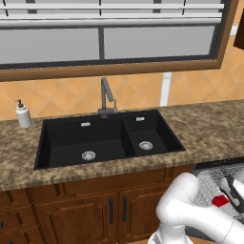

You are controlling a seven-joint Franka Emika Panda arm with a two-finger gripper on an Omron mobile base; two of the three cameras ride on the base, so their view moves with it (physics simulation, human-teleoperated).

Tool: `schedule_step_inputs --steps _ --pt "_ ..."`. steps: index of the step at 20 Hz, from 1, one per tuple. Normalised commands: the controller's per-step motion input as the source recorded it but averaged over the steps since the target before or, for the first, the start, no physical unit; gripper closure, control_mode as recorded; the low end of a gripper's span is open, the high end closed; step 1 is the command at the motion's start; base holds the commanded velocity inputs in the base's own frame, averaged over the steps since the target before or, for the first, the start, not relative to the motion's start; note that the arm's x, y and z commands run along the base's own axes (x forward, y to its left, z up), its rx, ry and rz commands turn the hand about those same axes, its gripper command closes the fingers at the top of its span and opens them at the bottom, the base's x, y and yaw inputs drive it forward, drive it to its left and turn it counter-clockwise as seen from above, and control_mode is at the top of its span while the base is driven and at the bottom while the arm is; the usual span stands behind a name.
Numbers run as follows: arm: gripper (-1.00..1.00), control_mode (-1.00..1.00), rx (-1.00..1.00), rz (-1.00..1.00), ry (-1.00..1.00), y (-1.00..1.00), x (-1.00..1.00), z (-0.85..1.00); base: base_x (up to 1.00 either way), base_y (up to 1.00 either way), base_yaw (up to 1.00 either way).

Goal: Pick up the cup and bowl from the counter, place them in the dishwasher, and close the dishwasher door.

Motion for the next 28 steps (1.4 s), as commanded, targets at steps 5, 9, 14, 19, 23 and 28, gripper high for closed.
schedule_step_inputs --steps 5,9,14,19,23,28 --pt "1.0 -1.0 0.04 0.0 0.0 -0.23 0.08 -0.69 0.0 0.0 0.0" --pt "1.0 -1.0 0.02 0.0 0.0 -0.18 0.01 -0.48 0.0 0.0 0.0" --pt "-1.0 -1.0 0.01 0.0 0.0 0.0 0.0 0.0 0.0 0.0 0.0" --pt "-1.0 -1.0 0.0 0.0 -0.03 -0.01 -0.03 0.13 0.0 0.0 0.0" --pt "-1.0 -1.0 0.04 0.0 -0.1 -0.05 -0.04 0.51 0.0 0.0 0.0" --pt "-1.0 -1.0 0.06 0.0 -0.12 -0.07 -0.32 0.7 0.0 0.0 0.0"
